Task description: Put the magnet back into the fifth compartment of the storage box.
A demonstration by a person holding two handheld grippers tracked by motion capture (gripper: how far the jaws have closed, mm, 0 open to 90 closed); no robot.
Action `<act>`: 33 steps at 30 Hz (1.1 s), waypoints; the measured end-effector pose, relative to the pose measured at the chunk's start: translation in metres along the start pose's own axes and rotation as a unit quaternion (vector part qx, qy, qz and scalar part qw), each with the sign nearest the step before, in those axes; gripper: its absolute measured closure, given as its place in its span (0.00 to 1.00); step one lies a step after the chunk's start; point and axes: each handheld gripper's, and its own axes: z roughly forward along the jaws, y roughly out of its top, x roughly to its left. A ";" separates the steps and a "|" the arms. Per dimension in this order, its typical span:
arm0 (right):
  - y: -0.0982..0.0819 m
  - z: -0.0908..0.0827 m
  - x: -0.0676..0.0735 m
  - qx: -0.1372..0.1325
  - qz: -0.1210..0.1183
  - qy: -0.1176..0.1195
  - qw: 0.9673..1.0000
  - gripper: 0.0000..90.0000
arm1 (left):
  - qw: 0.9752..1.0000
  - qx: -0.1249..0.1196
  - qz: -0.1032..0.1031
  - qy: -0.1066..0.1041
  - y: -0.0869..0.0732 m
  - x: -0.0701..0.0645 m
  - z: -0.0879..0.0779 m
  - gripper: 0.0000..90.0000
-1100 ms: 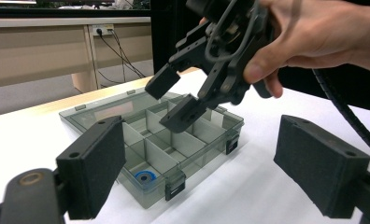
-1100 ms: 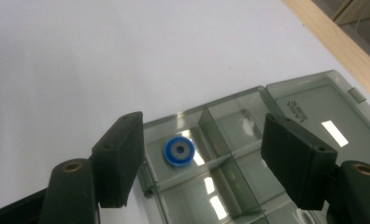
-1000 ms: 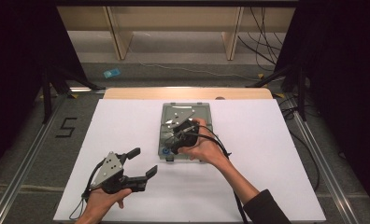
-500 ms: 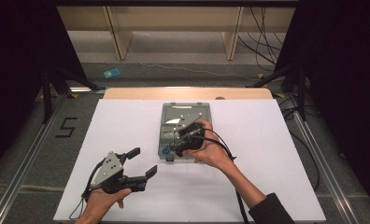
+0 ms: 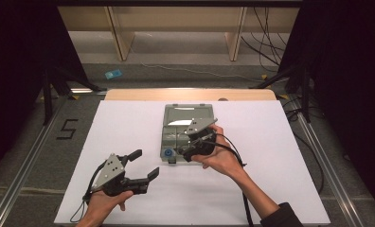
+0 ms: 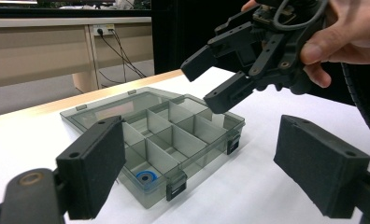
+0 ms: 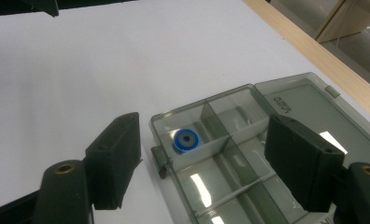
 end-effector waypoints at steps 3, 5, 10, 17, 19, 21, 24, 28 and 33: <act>-0.003 -0.004 0.001 -0.007 0.006 -0.001 1.000 0.31 | 1.000 -0.006 0.000 -0.004 0.000 0.000 0.001 0.17; -0.005 -0.006 0.002 -0.014 0.012 0.002 1.000 0.31 | 1.000 -0.006 0.000 -0.004 0.000 0.001 0.001 0.17; -0.010 -0.011 0.003 -0.025 0.023 -0.001 0.999 0.30 | 1.000 -0.001 -0.001 -0.001 0.000 0.000 0.000 0.17; -0.019 -0.020 0.004 -0.043 0.036 -0.003 0.998 0.29 | 1.000 -0.005 -0.002 -0.005 0.000 0.000 0.001 0.17; -0.022 -0.022 0.004 -0.043 0.043 -0.003 0.998 0.29 | 1.000 -0.001 -0.001 -0.003 0.000 0.000 0.000 0.17; -0.025 -0.023 0.003 -0.043 0.048 -0.004 0.998 0.28 | 1.000 0.000 -0.002 -0.001 0.000 -0.001 0.000 0.17; -0.029 -0.025 0.003 -0.051 0.057 -0.007 0.997 0.26 | 1.000 0.001 0.000 -0.001 0.000 0.000 0.000 0.17; -0.033 -0.028 0.002 -0.058 0.073 -0.007 0.996 0.24 | 1.000 -0.004 -0.001 -0.005 0.000 0.000 0.001 0.17; -0.038 -0.032 0.003 -0.073 0.079 -0.007 0.994 0.23 | 1.000 -0.004 -0.001 -0.007 0.000 0.000 0.001 0.17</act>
